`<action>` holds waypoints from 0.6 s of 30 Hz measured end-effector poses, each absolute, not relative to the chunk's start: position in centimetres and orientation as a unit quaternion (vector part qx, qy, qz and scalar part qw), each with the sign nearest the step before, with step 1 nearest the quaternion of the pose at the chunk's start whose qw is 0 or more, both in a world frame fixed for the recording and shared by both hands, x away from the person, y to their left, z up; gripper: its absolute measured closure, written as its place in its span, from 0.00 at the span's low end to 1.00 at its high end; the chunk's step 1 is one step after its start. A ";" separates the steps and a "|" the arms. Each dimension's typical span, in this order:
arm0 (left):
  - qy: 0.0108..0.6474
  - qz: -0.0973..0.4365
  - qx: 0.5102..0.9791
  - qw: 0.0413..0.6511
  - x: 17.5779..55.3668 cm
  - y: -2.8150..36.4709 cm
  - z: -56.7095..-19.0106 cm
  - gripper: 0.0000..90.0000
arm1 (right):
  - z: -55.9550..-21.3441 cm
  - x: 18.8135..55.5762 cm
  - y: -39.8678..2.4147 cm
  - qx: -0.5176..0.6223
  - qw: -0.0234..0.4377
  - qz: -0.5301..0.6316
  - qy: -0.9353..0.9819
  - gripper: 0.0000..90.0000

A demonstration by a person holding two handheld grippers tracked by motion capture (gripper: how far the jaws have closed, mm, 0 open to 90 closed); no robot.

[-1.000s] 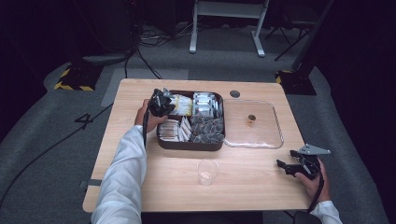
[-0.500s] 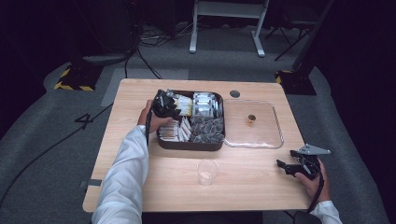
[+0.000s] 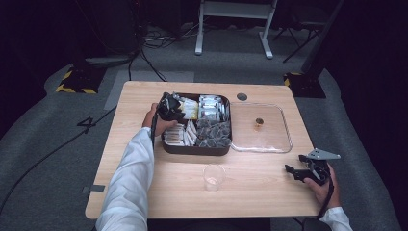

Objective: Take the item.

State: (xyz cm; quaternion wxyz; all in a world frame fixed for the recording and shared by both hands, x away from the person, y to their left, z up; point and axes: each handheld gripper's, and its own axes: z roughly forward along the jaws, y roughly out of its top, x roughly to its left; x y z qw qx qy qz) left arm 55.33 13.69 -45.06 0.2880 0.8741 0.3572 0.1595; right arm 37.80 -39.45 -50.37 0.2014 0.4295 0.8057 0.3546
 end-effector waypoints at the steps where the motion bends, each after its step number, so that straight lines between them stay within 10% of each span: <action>1: 0.360 0.162 0.874 0.284 55.4 13.7 -45.2 0.84 | -50.4 37.8 -39.4 0.430 0.201 0.355 0.806 0.21; 11: 0.390 0.155 0.864 0.277 56.1 13.8 -45.3 0.67 | -50.4 37.8 -39.4 0.429 0.202 0.355 0.806 0.21; 18: 0.386 0.160 0.872 0.255 56.0 13.7 -45.8 0.85 | -50.4 37.8 -39.4 0.429 0.202 0.355 0.806 0.21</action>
